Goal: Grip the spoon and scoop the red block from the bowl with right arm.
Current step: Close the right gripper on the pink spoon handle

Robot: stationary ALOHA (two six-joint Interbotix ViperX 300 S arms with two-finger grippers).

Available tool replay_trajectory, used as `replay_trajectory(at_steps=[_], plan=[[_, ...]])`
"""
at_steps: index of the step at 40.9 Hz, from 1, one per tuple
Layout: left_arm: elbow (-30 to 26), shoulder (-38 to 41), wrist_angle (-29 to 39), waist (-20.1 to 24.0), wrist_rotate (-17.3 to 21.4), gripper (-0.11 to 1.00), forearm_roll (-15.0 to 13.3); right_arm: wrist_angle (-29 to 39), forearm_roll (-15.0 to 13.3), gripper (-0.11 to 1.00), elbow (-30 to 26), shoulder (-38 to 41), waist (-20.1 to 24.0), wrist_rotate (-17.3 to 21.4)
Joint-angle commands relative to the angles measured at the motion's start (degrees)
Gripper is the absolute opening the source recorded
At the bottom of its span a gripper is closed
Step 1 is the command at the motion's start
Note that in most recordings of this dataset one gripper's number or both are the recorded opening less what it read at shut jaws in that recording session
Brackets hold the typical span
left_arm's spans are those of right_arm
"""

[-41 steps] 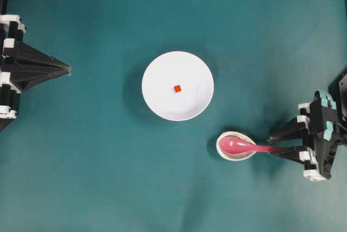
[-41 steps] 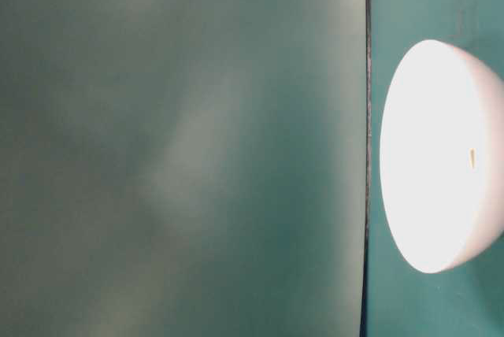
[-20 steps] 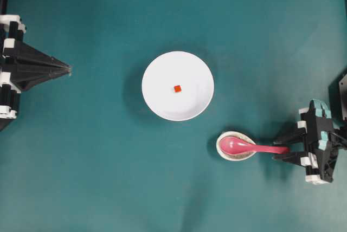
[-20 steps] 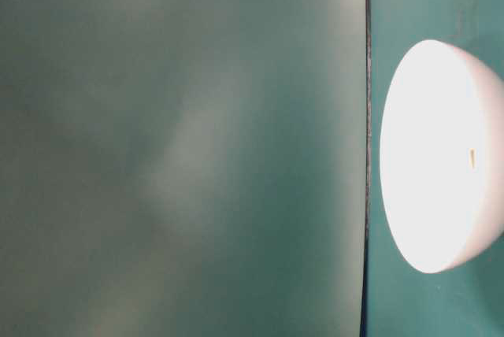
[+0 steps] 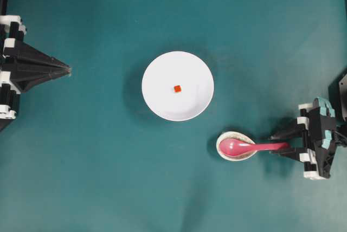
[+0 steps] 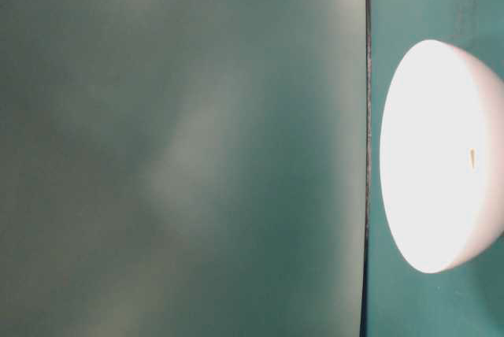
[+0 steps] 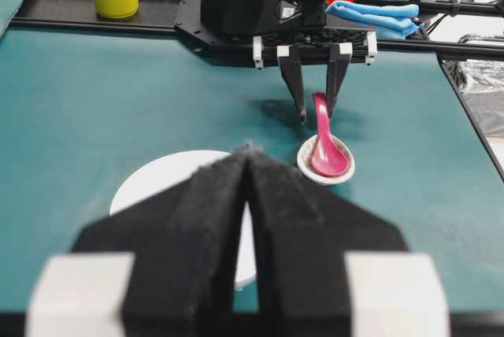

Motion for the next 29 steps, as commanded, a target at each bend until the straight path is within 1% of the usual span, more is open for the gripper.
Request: replay_trajectory(at_steps=[1, 9, 19, 29], plan=[[-1.58, 0.35, -0.26, 0.00, -0.09, 0.01, 0.00, -1.67, -0.18, 0.45, -0.18, -0.26, 0.35, 0.18], [-1.58, 0.35, -0.18, -0.09, -0.09, 0.01, 0.00, -2.29, -0.26, 0.45, -0.44, -0.26, 0.35, 0.18], [-1.58, 0.35, -0.18, 0.00, -0.09, 0.01, 0.00, -2.29, -1.14, 0.45, -0.53, -0.26, 0.35, 0.18], [-1.58, 0.44, -0.18, -0.09, -0.09, 0.01, 0.00, -2.64, -1.23, 0.45, -0.53, -0.26, 0.35, 0.18]])
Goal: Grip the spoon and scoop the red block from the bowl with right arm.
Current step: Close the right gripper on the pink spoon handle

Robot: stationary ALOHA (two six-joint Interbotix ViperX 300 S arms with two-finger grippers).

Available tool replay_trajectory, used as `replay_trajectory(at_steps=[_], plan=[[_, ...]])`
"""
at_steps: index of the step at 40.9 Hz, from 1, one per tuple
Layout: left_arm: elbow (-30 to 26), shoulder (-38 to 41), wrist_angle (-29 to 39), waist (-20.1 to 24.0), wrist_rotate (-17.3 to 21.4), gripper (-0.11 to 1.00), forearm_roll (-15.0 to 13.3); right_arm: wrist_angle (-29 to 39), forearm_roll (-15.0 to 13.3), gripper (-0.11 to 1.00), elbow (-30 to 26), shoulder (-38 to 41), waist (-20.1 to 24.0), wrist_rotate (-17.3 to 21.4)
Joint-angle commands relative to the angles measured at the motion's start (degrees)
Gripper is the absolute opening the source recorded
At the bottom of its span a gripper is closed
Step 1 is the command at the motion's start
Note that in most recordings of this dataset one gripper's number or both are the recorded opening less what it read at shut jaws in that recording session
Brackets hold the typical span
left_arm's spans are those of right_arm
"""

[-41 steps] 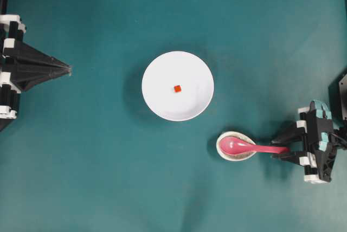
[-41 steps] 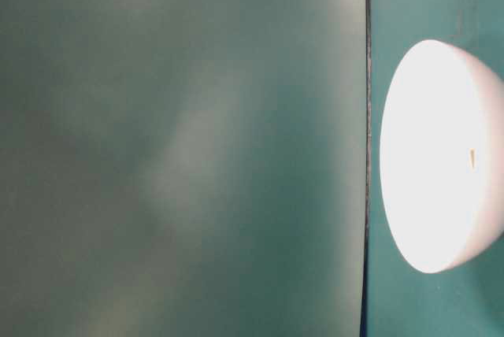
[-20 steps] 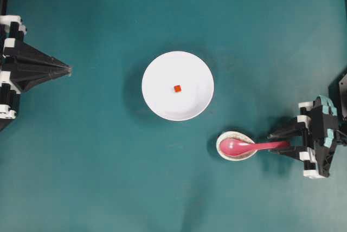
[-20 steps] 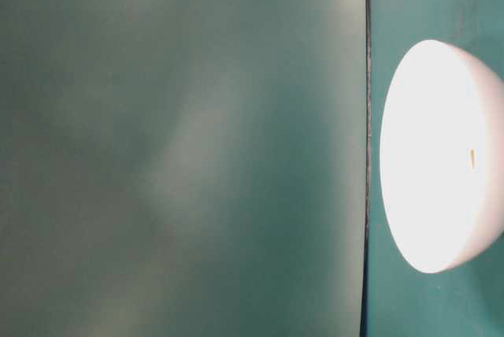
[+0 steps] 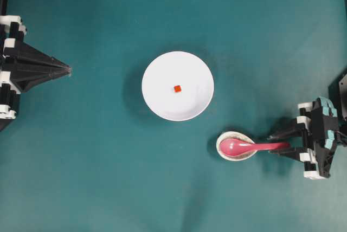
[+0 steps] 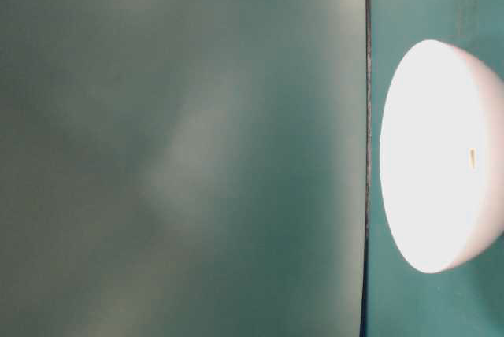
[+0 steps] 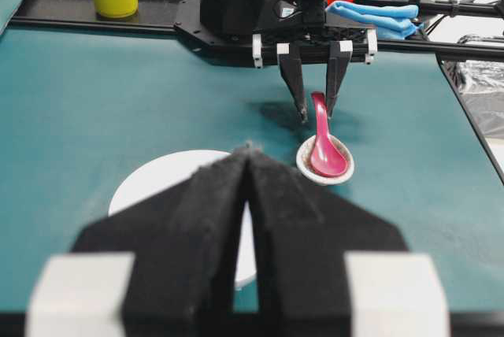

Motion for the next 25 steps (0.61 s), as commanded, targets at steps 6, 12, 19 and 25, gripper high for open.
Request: replay_trajectory(at_steps=[6, 12, 19, 25], plan=[[-1.58, 0.44, -0.35, 0.00, 0.00, 0.01, 0.00, -1.58, -0.26, 0.45, -0.62, -0.35, 0.35, 0.09], [-1.58, 0.88, -0.26, 0.00, 0.00, 0.01, -0.09, -1.85, -0.26, 0.45, -0.62, -0.35, 0.35, 0.09], [-1.49, 2.11, -0.35, 0.00, -0.70, 0.01, 0.00, -1.85, -0.26, 0.44, -0.62, -0.35, 0.35, 0.09], [-1.58, 2.55, -0.26, -0.09, -1.23, 0.01, 0.00, -1.85, -0.44, 0.40, -0.44, -0.35, 0.35, 0.09]])
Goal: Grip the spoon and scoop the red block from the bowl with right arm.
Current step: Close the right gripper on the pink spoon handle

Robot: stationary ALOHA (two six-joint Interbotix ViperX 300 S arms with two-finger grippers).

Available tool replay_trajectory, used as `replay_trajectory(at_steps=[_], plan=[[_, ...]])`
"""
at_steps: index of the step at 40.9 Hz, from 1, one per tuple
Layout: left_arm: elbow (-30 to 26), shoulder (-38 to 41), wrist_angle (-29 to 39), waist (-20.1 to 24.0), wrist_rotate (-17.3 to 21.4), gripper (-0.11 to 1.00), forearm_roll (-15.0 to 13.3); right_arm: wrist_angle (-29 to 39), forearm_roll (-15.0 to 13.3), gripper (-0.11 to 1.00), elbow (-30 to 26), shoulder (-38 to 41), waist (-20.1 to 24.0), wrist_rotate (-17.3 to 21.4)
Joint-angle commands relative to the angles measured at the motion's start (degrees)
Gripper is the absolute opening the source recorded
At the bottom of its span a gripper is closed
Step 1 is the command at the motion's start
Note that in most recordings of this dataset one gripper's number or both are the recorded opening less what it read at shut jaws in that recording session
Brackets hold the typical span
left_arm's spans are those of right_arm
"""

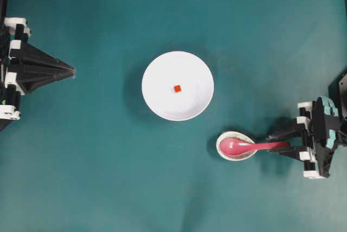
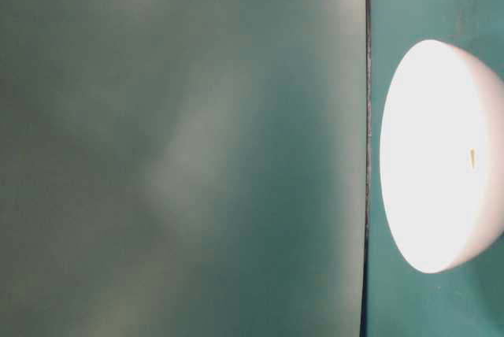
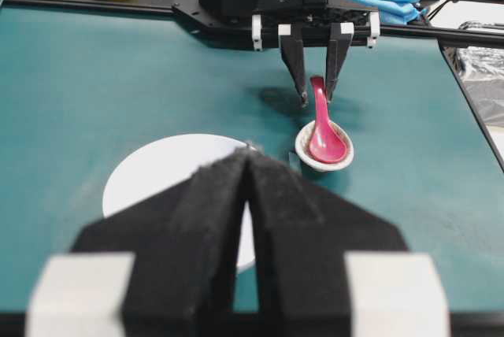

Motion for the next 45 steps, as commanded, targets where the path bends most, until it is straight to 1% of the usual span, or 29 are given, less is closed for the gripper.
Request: replay_trajectory(at_steps=[1, 10, 15, 37, 45], plan=[[-1.58, 0.62, -0.35, 0.00, 0.00, 0.01, 0.00, -0.62, -0.26, 0.39, -0.44, -0.26, 0.26, 0.00], [-1.58, 0.70, -0.35, 0.00, 0.00, 0.01, 0.00, -0.62, -1.23, 0.28, -0.35, -0.26, 0.26, 0.00], [-1.58, 0.70, -0.35, 0.00, 0.00, 0.01, 0.00, -0.62, -1.23, 0.25, -0.26, -0.26, 0.26, 0.00], [-1.58, 0.62, -0.35, 0.00, 0.00, 0.01, 0.00, -0.62, -1.23, 0.25, -0.18, -1.85, 0.26, -0.18], [-1.58, 0.70, -0.26, 0.00, 0.00, 0.01, 0.00, -0.62, -1.14, 0.25, -0.53, -3.78, 0.09, -1.67]])
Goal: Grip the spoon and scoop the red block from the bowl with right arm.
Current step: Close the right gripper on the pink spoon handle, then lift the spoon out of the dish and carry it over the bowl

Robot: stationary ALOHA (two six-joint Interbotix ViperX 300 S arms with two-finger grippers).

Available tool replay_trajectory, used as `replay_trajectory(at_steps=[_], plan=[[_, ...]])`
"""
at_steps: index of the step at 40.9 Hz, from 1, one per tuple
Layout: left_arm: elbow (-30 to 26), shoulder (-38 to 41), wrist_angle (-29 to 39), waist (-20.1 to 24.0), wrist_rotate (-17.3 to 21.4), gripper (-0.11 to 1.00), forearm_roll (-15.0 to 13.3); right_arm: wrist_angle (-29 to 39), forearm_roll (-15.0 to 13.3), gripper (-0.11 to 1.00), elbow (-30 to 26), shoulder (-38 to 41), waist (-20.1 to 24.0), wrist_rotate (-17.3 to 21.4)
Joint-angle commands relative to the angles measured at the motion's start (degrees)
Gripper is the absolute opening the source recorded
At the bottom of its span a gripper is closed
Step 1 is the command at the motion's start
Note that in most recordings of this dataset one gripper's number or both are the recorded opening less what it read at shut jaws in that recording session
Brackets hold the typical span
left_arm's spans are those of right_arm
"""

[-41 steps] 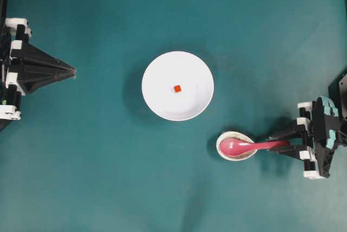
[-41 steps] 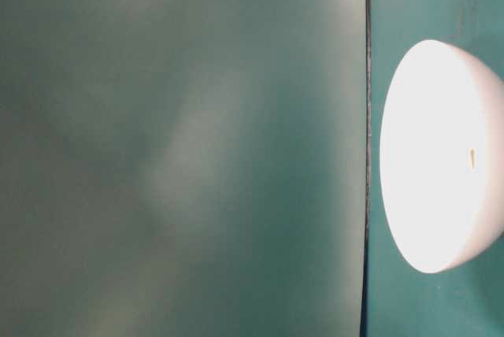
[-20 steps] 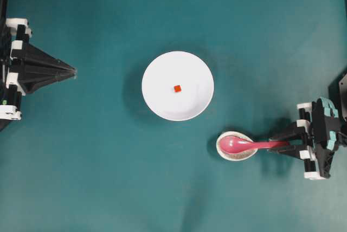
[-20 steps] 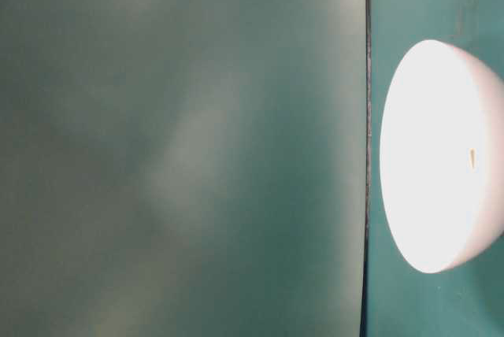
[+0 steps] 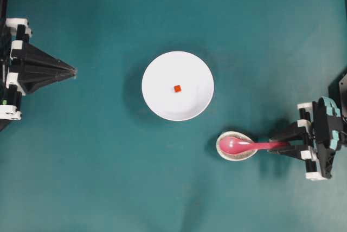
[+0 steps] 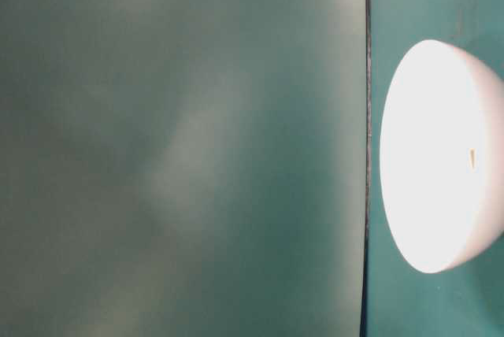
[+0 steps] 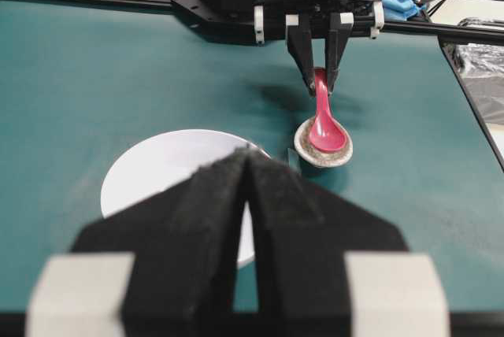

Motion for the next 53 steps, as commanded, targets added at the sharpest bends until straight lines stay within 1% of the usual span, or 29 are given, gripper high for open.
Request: replay_trajectory(at_steps=[1, 9, 14, 19, 21, 23, 32, 36, 40, 43, 46, 53], plan=[[-1.58, 0.35, -0.35, -0.09, 0.09, 0.01, 0.00, -0.62, 0.00, 0.25, -0.79, -2.11, -0.09, -0.79], [-1.67, 0.26, -0.26, 0.00, 0.09, 0.01, 0.00, -0.09, 0.00, 0.25, -1.58, -6.06, -2.37, -3.69], [-1.85, 0.26, -0.26, 0.00, 0.09, 0.01, 0.00, 0.26, 0.00, 0.25, -2.02, -8.96, -4.39, -6.42], [-2.02, 0.26, -0.35, 0.00, 0.09, 0.01, 0.00, 2.02, 0.00, 0.25, -2.72, -11.87, -7.21, -10.11], [-2.02, 0.18, -0.35, 0.00, 0.09, 0.01, 0.00, 3.87, 0.00, 0.25, -3.25, -13.54, -9.14, -12.13], [-2.11, 0.18, -0.26, 0.00, 0.09, 0.01, 0.00, 5.36, 0.00, 0.25, -3.60, -14.68, -10.63, -13.36], [-2.46, 0.09, 0.44, 0.00, 0.09, 0.01, 0.00, 16.61, -0.09, 0.25, -8.00, -21.45, -21.36, -21.62], [-2.72, 0.00, 1.41, 0.00, 0.09, 0.01, 0.00, 23.03, -0.09, 0.25, -10.63, -24.17, -26.37, -25.93], [-3.08, -0.09, 2.29, 0.00, 0.09, 0.01, 0.00, 30.06, -0.09, 0.25, -13.62, -25.93, -31.20, -28.74], [-3.34, -0.09, 2.99, 0.00, 0.09, 0.01, 0.00, 34.80, -0.09, 0.25, -15.73, -26.54, -34.19, -29.79], [-3.60, -0.26, 3.60, 0.00, 0.09, 0.01, 0.00, 39.55, -0.09, 0.25, -18.63, -26.54, -37.88, -29.79], [-3.96, -0.35, 4.83, 0.00, 0.09, 0.01, 0.00, 50.27, -0.09, 0.25, -24.61, -25.93, -45.00, -29.71]])
